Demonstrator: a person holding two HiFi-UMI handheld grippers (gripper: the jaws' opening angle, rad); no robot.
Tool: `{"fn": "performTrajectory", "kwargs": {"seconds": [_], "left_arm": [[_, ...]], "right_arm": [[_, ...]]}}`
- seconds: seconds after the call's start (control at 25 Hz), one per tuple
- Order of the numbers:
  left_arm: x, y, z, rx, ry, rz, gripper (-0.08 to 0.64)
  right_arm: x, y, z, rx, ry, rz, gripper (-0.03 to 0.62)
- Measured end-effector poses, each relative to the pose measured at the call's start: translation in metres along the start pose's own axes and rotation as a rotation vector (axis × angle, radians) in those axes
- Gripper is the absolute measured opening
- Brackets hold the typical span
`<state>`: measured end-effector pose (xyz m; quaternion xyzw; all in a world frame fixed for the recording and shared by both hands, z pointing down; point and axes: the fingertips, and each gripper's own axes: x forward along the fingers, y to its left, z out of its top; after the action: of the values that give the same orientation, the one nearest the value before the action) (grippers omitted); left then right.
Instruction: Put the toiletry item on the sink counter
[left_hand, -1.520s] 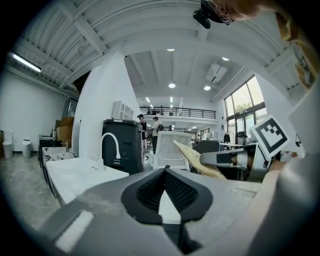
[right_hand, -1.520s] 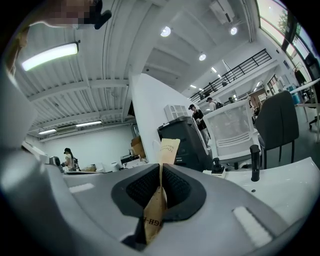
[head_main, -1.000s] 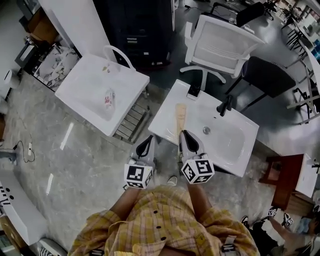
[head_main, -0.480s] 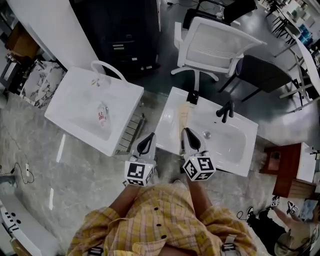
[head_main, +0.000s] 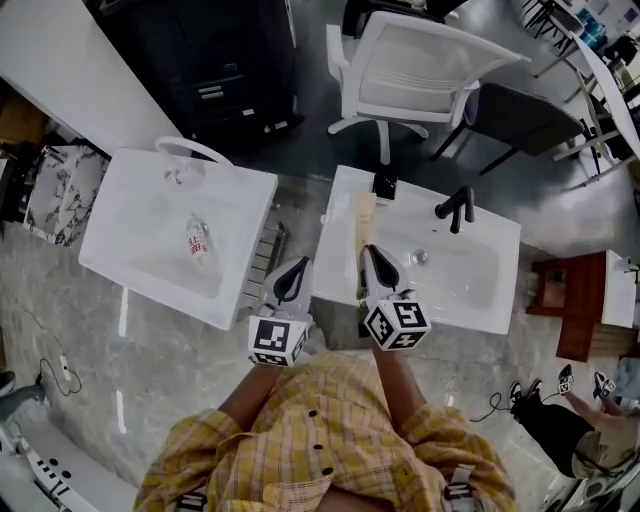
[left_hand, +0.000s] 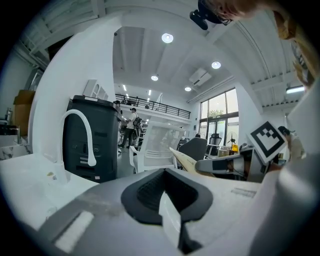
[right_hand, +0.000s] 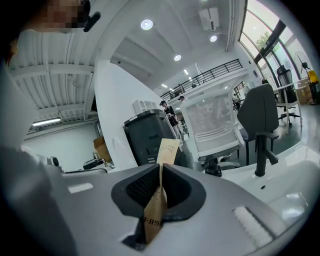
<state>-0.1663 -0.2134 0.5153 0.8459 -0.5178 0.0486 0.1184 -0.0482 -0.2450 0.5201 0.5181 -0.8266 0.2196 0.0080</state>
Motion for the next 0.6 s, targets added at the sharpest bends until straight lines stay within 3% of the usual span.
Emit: {"fn": "performTrajectory", "kwargs": {"seconds": [0.6], "left_arm": [[0.032,0.019,-0.025,-0.021,0.062,-0.052,0.0]], "right_arm": [[0.05,-0.03,-0.05,0.087,0.059,-0.091,0.021]]}}
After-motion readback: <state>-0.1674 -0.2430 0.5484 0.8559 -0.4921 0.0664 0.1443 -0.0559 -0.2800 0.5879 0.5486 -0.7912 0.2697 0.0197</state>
